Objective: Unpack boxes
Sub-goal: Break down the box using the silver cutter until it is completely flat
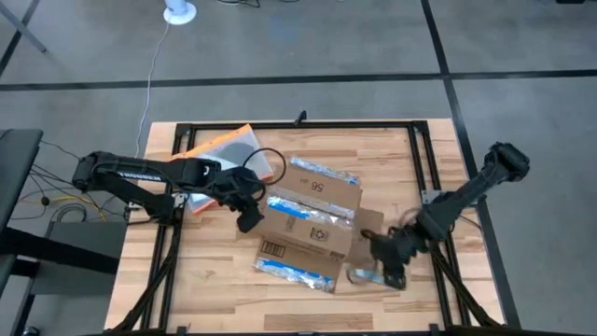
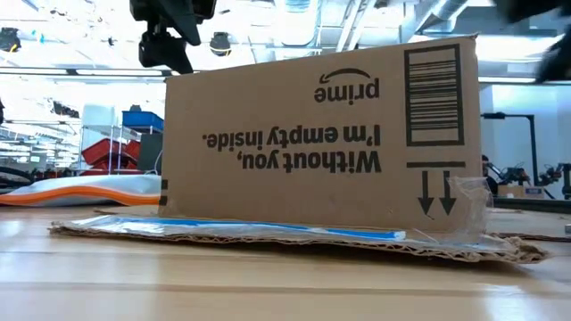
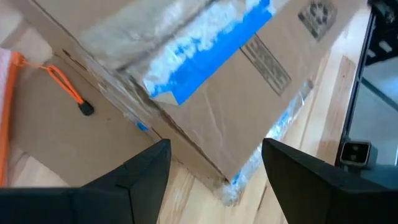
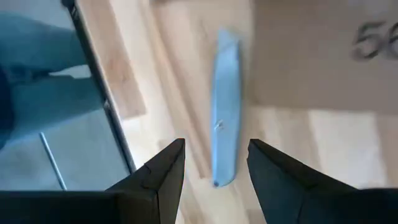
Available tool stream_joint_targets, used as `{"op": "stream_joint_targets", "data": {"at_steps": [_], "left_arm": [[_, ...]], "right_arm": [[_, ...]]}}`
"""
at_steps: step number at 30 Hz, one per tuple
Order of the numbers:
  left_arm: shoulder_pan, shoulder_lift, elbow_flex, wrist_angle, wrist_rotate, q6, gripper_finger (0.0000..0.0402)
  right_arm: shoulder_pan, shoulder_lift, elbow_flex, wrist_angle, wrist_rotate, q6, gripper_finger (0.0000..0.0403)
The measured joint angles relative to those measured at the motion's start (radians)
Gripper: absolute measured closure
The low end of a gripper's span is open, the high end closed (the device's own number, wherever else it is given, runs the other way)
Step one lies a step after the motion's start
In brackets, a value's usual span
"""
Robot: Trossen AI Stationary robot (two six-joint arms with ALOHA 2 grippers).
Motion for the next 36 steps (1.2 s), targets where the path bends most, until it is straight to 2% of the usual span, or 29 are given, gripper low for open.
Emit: {"op": "stream_joint_targets", "data": {"at_steps": [5,8,14,21,28,30,34,36], "left_arm": [[-0.024,0.0,0.0,0.004,0.001,0.002,0.0164],[-0.027,0.0,0.0,0.004,0.001,0.002,0.0164],[-0.027,-0.001,0.0,0.003,0.001,0.002,0.0164],[-0.029,-0.001,0.0,-0.023,0.001,-0.001,0.0164],[-0.029,-0.001,0.0,-0.024,0.001,-0.003,0.0164],[-0.029,-0.001,0.0,-0.022,0.001,-0.003,0.0164],[-0.03,-0.001,0.001,-0.017,0.001,-0.002,0.0164],[-0.031,-0.001,0.001,-0.015,0.001,0.005,0.0164]], "right_arm": [[0.186,0.085,-0.003,-0.005,0.155,0.145,0.0243],[0.228,0.176,-0.004,-0.005,0.179,0.173,0.0243],[0.229,0.298,-0.004,0.014,0.18,0.194,0.0243],[0.225,0.368,-0.002,0.164,0.179,0.156,0.0243],[0.223,0.441,0.003,0.165,0.169,0.257,0.0245],[0.223,0.442,0.003,0.17,0.167,0.258,0.0263],[0.225,0.419,0.0,0.185,0.163,0.238,0.0347],[0.224,0.399,-0.002,0.188,0.163,0.23,0.0346]]}}
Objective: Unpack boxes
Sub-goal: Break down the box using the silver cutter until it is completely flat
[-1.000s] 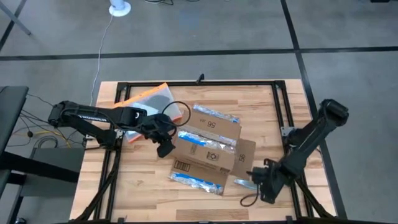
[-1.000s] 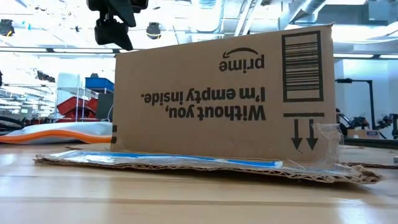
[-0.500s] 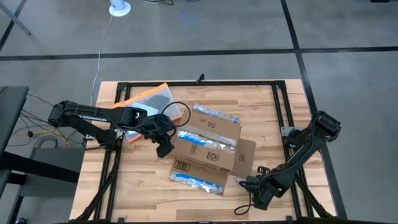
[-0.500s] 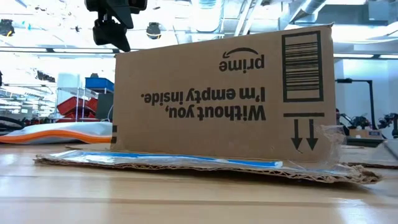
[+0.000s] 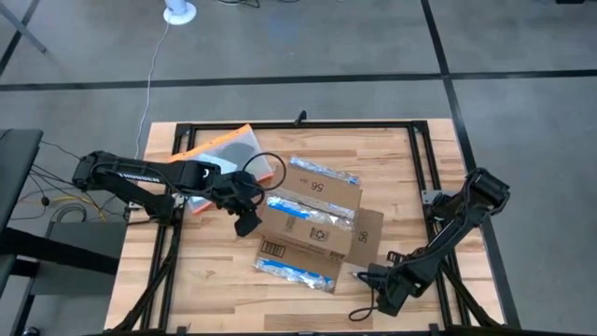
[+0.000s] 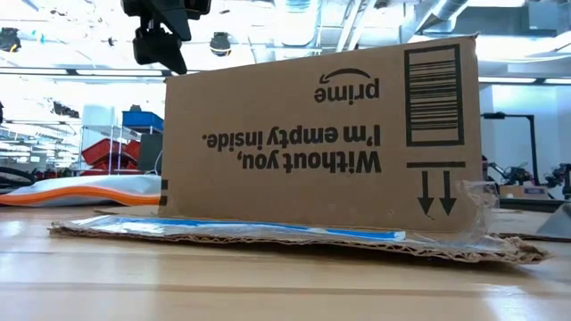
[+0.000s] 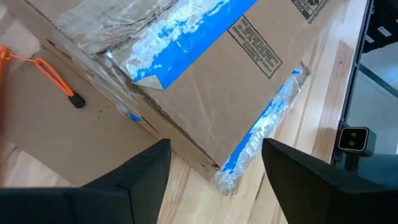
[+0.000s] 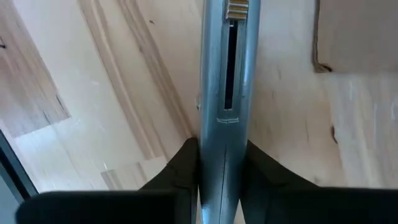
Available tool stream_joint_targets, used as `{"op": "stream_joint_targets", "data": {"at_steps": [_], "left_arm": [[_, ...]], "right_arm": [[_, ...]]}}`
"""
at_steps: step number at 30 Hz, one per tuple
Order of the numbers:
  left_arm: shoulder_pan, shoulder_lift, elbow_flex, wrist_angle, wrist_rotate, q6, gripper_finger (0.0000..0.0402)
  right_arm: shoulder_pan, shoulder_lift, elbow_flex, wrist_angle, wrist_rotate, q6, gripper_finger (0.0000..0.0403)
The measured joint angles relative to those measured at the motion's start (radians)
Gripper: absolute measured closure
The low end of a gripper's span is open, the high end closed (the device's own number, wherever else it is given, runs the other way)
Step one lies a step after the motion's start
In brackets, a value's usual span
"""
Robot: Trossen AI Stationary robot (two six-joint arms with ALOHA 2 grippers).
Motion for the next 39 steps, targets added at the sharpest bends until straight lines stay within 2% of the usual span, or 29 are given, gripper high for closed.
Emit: {"op": "stream_joint_targets", "data": {"at_steps": [3,9,11,15,17,19,21,24,30,36,39], "left_arm": [[-0.005,0.001,0.0,0.01,-0.002,0.039,0.0164],[-0.005,0.006,0.0,0.031,-0.031,0.049,0.0164],[-0.005,0.006,-0.004,0.082,-0.037,0.051,0.0164],[-0.009,0.006,-0.005,0.272,0.038,0.124,0.0164],[-0.024,0.006,0.003,0.382,0.073,0.19,0.0164],[-0.046,0.006,0.018,0.494,0.08,0.291,0.0164],[-0.064,0.006,0.034,0.591,0.08,0.425,0.0164],[-0.093,0.006,0.06,0.614,0.031,0.599,0.0164],[-0.123,0.015,0.076,0.587,-0.085,0.793,0.0164],[-0.148,0.095,0.078,0.621,-0.094,0.972,0.0164],[-0.161,0.136,0.077,0.658,-0.092,1.033,0.0164]], "right_arm": [[-0.002,-0.055,-0.007,-0.02,0.0,0.013,0.0346],[0.0,-0.264,0.061,-0.018,0.035,-0.031,0.0346],[-0.006,-0.333,0.104,-0.002,0.124,-0.075,0.0346],[-0.055,-0.415,0.14,0.003,0.363,-0.224,0.0346],[-0.108,-0.433,0.139,0.025,0.376,-0.305,0.0346],[-0.167,-0.442,0.14,0.071,0.322,-0.372,0.0346],[-0.226,-0.44,0.141,0.094,0.208,-0.427,0.0346],[-0.296,-0.438,0.139,0.105,0.078,-0.473,0.0346],[-0.398,-0.436,0.14,0.164,-0.025,-0.532,0.0346],[-0.484,-0.409,0.14,0.298,-0.107,-0.586,0.0346],[-0.519,-0.404,0.14,0.301,-0.15,-0.59,0.0346]]}}
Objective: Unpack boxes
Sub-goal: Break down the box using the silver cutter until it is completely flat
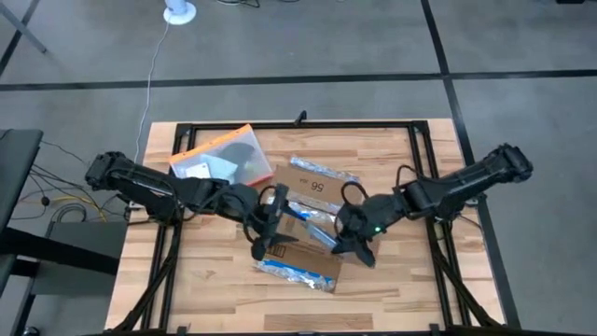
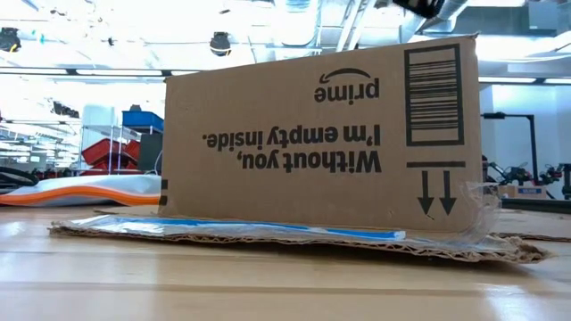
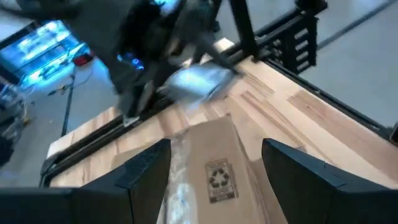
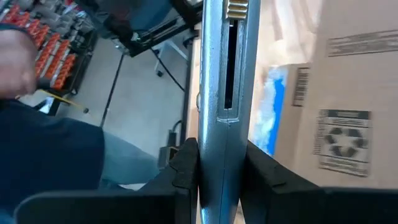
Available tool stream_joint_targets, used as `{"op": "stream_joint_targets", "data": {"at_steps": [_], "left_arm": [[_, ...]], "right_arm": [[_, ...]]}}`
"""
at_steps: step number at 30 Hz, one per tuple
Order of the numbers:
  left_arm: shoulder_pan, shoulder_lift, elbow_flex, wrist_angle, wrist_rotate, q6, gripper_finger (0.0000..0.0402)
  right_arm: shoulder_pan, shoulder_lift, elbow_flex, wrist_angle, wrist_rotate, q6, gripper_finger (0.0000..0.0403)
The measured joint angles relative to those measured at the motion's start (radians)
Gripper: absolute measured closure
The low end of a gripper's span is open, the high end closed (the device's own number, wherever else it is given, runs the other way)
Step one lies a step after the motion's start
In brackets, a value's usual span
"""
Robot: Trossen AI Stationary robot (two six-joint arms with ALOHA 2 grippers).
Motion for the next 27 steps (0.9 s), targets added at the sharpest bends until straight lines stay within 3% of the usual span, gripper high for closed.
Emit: {"op": "stream_joint_targets", "data": {"at_steps": [9,20,27], "left_arm": [[0.002,0.001,0.001,0.065,-0.049,0.055,0.0164],[-0.024,0.011,0.001,0.062,0.084,0.019,0.0164],[-0.044,0.038,0.002,0.069,0.094,0.035,0.0164]], "right_arm": [[-0.008,0.039,0.0,0.054,-0.018,0.008,0.0346],[-0.06,0.111,0.001,0.148,-0.142,0.011,0.0346],[-0.077,0.113,-0.001,0.151,-0.199,0.015,0.0346]]}}
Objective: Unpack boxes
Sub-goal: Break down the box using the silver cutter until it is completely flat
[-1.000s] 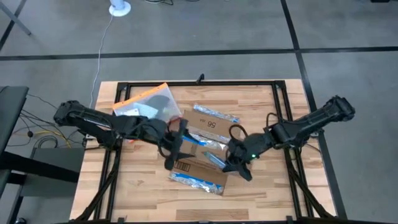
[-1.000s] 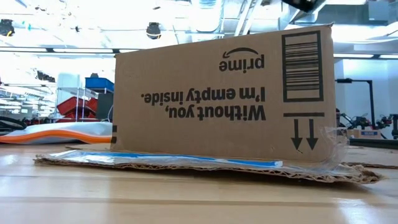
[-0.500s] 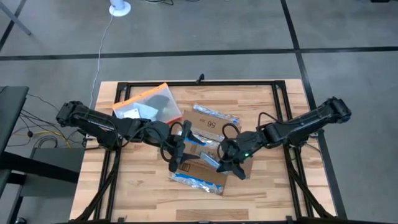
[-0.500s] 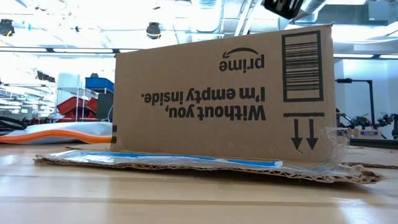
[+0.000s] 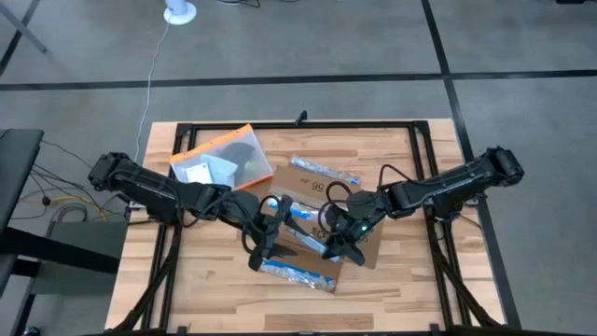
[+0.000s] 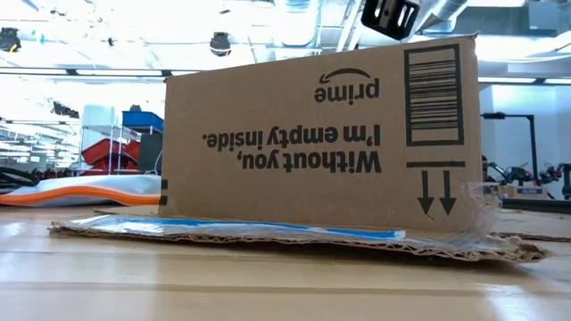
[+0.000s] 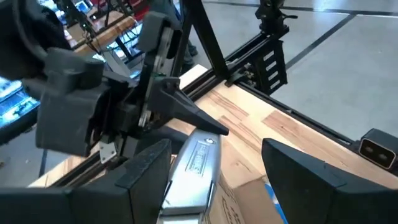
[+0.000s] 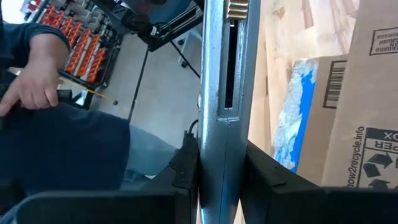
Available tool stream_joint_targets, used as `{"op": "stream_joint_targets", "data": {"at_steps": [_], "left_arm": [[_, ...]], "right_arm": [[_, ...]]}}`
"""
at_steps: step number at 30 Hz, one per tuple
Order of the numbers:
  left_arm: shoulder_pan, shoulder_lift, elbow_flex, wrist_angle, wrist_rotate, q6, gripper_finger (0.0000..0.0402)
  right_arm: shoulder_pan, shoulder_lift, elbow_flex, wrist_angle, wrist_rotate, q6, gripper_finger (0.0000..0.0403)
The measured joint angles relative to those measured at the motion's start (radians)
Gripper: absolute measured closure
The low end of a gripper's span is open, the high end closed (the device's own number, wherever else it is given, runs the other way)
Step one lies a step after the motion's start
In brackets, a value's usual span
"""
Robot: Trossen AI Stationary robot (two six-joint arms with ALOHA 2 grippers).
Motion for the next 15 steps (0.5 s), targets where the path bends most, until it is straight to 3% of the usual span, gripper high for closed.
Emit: {"op": "stream_joint_targets", "data": {"at_steps": [15], "left_arm": [[0.047,0.03,-0.003,0.017,-0.021,0.006,0.0164]], "right_arm": [[0.019,-0.003,0.002,0.062,-0.032,0.0,0.0346]]}}
